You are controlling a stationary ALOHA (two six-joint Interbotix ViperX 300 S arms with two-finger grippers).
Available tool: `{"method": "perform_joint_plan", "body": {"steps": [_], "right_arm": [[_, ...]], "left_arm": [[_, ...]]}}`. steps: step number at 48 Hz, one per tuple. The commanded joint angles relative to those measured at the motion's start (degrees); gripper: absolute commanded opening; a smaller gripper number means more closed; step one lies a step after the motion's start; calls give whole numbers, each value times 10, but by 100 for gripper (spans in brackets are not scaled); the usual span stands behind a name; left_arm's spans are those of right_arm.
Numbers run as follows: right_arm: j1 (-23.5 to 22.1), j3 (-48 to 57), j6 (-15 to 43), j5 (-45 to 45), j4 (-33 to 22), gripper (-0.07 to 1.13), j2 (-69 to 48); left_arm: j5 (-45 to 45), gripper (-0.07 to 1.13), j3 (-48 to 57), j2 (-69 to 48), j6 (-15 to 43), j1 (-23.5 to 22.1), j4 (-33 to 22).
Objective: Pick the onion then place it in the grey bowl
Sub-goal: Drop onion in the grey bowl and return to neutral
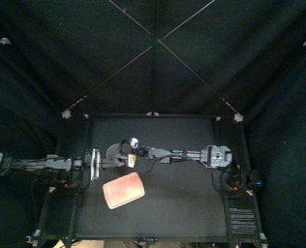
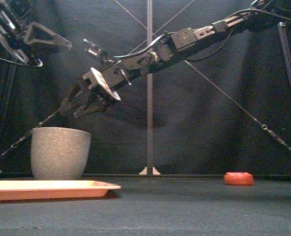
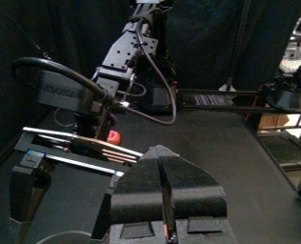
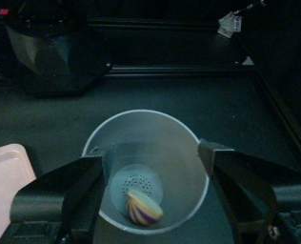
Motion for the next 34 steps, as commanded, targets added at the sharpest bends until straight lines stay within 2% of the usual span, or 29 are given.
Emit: {"method": "perform_joint_plan", "body": {"steps": [1, 21, 34], "right_arm": [[-3, 2, -2, -2, -1, 101, -31], [-2, 178, 1, -11, 8, 101, -173], [4, 294, 0, -55, 40, 101, -267]], "left_arm": [[-5, 12, -6, 1, 0, 1, 0], [-4, 12, -2, 1, 0, 1, 0], [-4, 12, 1, 1, 2, 4, 3]]}}
